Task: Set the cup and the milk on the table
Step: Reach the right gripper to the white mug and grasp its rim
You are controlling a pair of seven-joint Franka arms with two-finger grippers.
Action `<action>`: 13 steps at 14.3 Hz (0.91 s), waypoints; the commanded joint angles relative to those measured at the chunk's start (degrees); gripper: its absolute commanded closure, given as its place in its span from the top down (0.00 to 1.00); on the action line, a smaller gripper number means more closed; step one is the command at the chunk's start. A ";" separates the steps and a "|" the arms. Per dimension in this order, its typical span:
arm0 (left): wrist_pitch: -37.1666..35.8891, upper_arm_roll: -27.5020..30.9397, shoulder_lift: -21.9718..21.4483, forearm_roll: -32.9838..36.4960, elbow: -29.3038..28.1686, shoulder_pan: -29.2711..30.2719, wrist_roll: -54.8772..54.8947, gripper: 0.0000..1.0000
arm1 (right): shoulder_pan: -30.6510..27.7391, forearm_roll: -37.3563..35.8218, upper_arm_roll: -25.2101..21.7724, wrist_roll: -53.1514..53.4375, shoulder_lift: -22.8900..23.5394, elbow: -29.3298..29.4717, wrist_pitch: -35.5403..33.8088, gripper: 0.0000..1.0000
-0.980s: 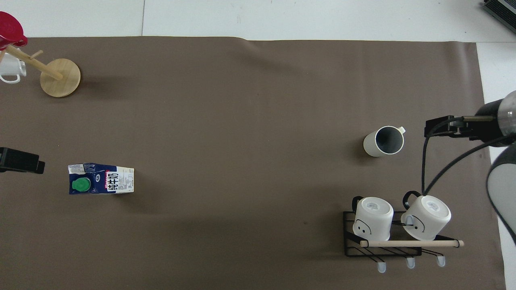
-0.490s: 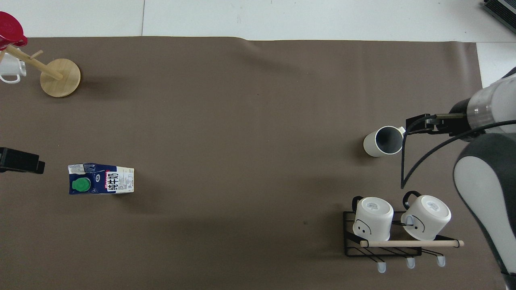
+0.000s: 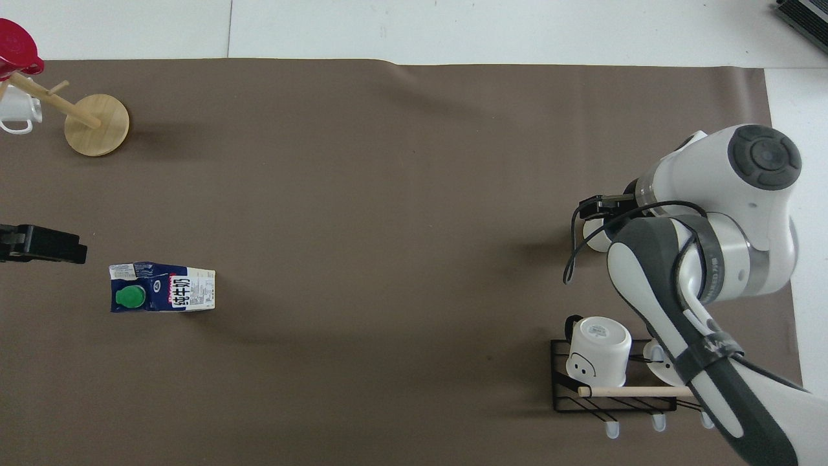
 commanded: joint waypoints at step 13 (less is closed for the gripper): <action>0.00 -0.40 -0.76 -0.98 -0.06 -0.20 0.48 1.00 | -0.85 0.05 0.03 -1.96 1.44 -3.28 3.97 0.00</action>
